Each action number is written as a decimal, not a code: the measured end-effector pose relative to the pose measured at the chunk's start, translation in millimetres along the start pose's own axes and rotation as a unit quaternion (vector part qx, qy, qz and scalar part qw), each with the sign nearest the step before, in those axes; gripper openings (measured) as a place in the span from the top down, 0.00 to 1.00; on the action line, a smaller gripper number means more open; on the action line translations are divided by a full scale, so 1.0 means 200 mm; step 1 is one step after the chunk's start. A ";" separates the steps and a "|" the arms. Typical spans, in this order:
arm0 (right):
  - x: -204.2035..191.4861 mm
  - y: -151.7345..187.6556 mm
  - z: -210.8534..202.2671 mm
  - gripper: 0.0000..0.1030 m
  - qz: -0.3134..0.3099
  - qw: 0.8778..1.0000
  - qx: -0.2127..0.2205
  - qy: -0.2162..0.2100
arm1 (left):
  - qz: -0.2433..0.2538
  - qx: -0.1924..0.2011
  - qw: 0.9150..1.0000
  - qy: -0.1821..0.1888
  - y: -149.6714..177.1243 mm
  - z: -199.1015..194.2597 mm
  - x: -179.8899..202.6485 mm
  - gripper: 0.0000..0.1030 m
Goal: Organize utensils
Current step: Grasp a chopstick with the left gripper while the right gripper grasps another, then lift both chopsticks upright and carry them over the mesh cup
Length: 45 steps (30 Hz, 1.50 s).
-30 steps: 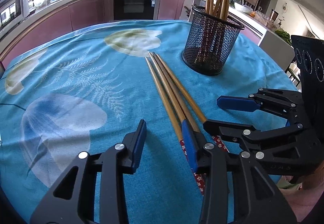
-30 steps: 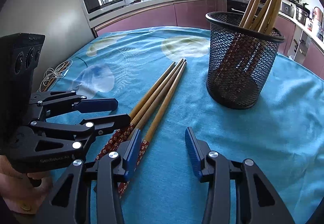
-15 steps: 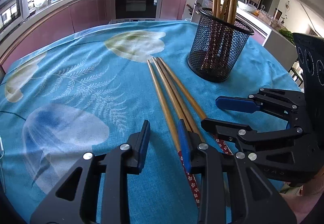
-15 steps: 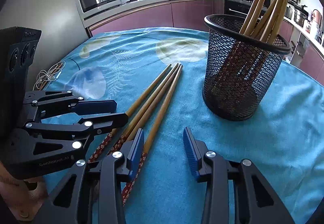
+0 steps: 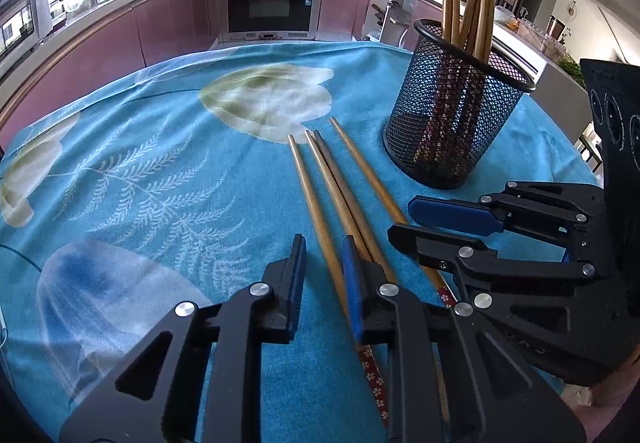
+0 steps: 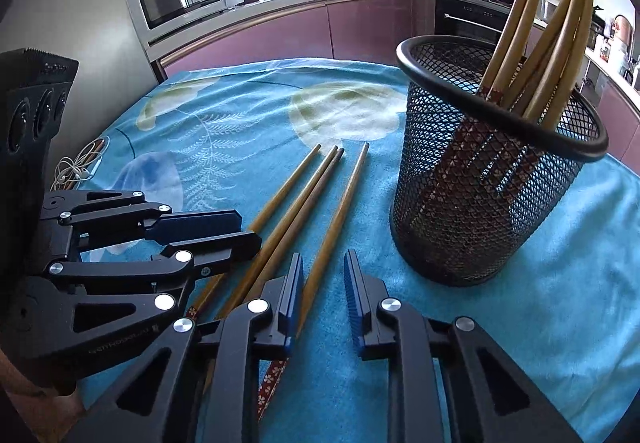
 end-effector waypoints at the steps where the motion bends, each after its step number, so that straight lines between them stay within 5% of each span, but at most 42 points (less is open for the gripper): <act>1: 0.00 0.00 0.00 0.86 0.004 1.000 0.000 0.000 | -0.001 0.000 1.000 -0.001 0.00 0.00 0.00 0.81; 15: 0.07 -0.01 -0.06 0.94 0.050 0.998 0.016 -0.019 | -0.032 0.015 0.999 -0.001 -0.01 -0.03 -0.01 0.92; 45: -0.03 0.02 -0.06 0.94 0.034 0.998 0.001 -0.055 | -0.017 0.000 1.000 0.014 0.05 -0.06 0.01 0.92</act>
Point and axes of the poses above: each gripper's, at about its wrist camera, not at the fingertips, and z roughly the way its jaws point, x to its right, y to its underside, the point moved 9 cm from there along z, roughly the way its jaws point, and after that the axes turned 14 degrees about x, right-handed, at the moved point
